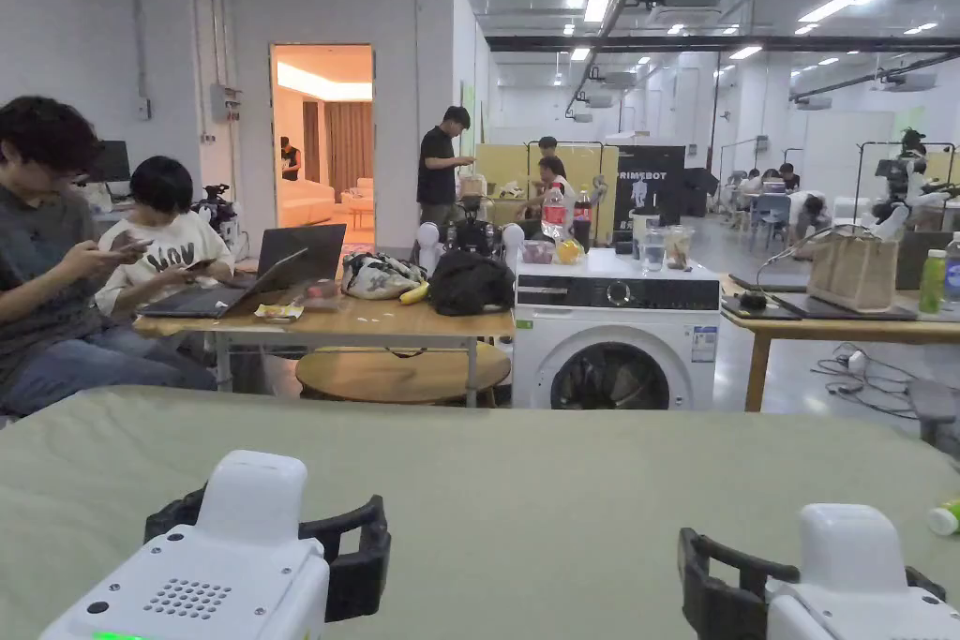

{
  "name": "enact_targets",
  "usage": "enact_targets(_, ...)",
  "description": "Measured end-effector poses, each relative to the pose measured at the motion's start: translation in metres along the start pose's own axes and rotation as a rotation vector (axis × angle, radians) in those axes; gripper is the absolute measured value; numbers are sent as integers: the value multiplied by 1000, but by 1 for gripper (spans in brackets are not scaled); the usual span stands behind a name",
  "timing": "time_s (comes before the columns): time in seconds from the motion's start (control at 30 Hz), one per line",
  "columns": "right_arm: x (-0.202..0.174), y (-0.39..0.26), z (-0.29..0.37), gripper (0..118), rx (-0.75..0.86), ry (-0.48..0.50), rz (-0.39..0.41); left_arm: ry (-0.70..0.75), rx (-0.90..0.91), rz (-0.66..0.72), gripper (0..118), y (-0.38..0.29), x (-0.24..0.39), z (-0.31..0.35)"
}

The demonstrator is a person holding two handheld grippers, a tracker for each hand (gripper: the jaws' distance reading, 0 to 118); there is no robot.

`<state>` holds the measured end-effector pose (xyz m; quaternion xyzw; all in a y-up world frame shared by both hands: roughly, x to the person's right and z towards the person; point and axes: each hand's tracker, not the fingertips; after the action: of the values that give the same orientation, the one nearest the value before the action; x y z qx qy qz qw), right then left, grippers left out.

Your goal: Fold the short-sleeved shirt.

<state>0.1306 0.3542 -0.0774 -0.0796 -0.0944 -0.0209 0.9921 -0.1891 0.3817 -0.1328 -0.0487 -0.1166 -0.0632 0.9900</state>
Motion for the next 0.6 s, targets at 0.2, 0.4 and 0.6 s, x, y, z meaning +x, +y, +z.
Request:
enact_targets(0.2, -22, -8, 4, 115, 18, 30, 118, -13, 86, -5, 103, -5, -1, 20)
enact_targets(0.4, -31, -7, 16, 118, 86, 57, 92, -14, 79, 106, 105, -5, -19, 26)
enact_targets(0.6, -31, -5, 20, 118, 94, 43, 81, 2, 66, 96, 105, -10, -20, 29)
